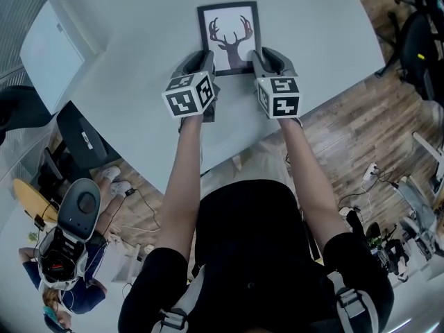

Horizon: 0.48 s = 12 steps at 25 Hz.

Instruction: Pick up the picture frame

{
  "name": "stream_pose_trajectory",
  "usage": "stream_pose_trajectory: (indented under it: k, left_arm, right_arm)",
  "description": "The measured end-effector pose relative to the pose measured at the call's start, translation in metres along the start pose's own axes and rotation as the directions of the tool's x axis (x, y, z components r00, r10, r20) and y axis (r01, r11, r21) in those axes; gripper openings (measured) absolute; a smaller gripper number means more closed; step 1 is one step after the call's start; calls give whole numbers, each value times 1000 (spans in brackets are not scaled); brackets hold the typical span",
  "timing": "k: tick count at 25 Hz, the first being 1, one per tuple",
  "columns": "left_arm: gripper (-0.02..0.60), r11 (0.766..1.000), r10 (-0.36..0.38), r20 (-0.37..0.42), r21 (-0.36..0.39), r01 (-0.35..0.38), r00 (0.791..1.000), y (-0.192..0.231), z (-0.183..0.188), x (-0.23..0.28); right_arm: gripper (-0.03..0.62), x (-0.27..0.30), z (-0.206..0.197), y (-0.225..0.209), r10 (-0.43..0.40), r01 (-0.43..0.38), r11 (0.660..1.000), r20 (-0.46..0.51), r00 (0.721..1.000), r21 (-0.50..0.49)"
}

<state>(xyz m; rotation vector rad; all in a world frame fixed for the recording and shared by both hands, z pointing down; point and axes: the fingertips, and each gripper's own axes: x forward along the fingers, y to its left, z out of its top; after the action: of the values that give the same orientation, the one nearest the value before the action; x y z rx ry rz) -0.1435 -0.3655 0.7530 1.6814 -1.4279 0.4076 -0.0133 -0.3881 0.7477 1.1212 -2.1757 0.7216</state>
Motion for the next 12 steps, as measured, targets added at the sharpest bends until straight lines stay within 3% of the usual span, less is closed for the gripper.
stream_pose_trajectory:
  k: [4,12]
  left_arm:
    - [92,1000,23,5,13,-23,1000,-4,-1,-4]
    - [87,999,45,102,10,-46,994,-32,24,-51]
  right_arm:
    - [97,-3,3,-2,11,-12,999,18,1000,41]
    - [92,-48,34,6,27,-31,998,92,995,47]
